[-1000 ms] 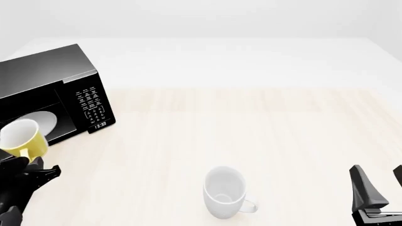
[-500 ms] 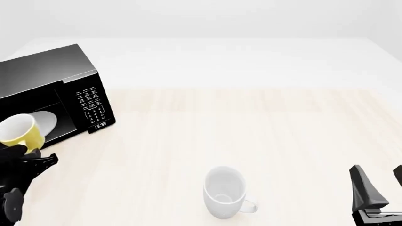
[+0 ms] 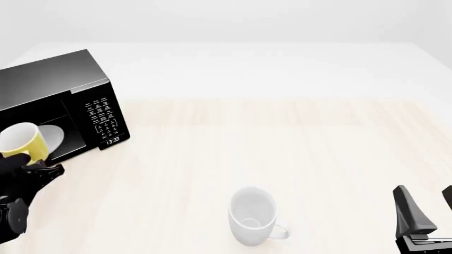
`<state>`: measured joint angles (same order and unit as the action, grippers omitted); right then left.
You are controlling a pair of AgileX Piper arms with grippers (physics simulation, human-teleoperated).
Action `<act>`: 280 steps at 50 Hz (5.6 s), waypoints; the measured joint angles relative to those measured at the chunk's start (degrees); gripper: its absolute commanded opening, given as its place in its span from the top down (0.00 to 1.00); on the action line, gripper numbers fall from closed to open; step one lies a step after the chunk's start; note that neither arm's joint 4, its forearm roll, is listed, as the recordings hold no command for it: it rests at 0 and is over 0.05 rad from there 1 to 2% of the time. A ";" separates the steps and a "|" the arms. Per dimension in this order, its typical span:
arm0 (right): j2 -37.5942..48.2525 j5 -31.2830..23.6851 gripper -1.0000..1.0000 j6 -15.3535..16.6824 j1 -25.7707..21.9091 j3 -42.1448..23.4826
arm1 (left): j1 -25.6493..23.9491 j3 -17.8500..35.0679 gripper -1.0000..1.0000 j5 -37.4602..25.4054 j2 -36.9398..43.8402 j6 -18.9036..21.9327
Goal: Put the yellow and white mug in the microwave and close it.
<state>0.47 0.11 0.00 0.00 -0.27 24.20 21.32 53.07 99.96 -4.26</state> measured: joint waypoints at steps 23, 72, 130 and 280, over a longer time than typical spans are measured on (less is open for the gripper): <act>0.00 0.00 0.00 0.00 0.00 0.00 | 0.99 6.16 1.00 -2.30 4.05 -1.21; 0.00 0.00 0.00 0.00 0.00 0.00 | 3.18 18.39 1.00 -8.17 11.40 -3.81; 0.00 0.00 0.00 0.00 0.00 0.00 | 2.21 16.80 0.00 -9.53 10.95 -2.85; 0.00 0.00 0.00 0.00 0.00 0.00 | 32.14 26.41 0.00 -77.03 -61.55 -12.73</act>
<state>0.47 0.11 0.00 0.00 -0.27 56.34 47.73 -23.97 38.41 -16.99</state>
